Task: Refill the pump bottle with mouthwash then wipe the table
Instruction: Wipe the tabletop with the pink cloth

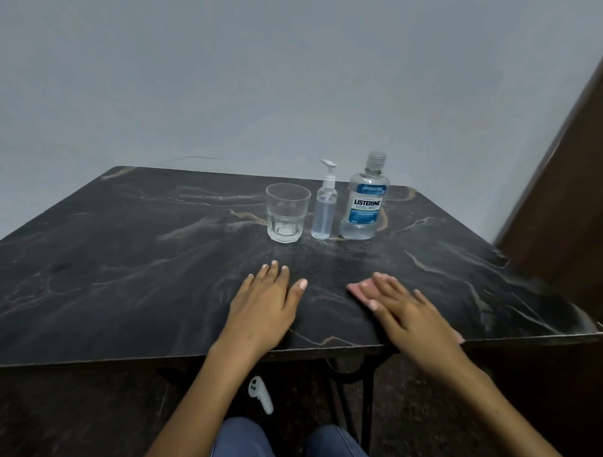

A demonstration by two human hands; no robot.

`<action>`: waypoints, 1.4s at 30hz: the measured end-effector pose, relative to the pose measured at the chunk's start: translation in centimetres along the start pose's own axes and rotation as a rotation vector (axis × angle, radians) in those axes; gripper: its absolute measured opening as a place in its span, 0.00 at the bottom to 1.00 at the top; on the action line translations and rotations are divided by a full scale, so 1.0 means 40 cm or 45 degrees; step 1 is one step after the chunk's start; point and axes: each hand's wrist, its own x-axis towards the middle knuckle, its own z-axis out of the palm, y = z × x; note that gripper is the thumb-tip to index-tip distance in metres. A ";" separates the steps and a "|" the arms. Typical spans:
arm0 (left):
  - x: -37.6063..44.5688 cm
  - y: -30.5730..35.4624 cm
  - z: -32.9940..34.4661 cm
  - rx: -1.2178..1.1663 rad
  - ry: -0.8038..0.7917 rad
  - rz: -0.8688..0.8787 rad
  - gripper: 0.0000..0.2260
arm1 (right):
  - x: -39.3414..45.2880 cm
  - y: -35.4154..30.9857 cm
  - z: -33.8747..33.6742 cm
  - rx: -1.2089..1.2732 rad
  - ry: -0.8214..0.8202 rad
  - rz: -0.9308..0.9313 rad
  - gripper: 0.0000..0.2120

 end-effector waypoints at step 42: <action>-0.005 0.009 0.015 0.074 -0.005 -0.011 0.28 | 0.287 -0.094 0.077 0.181 -0.157 -0.313 0.20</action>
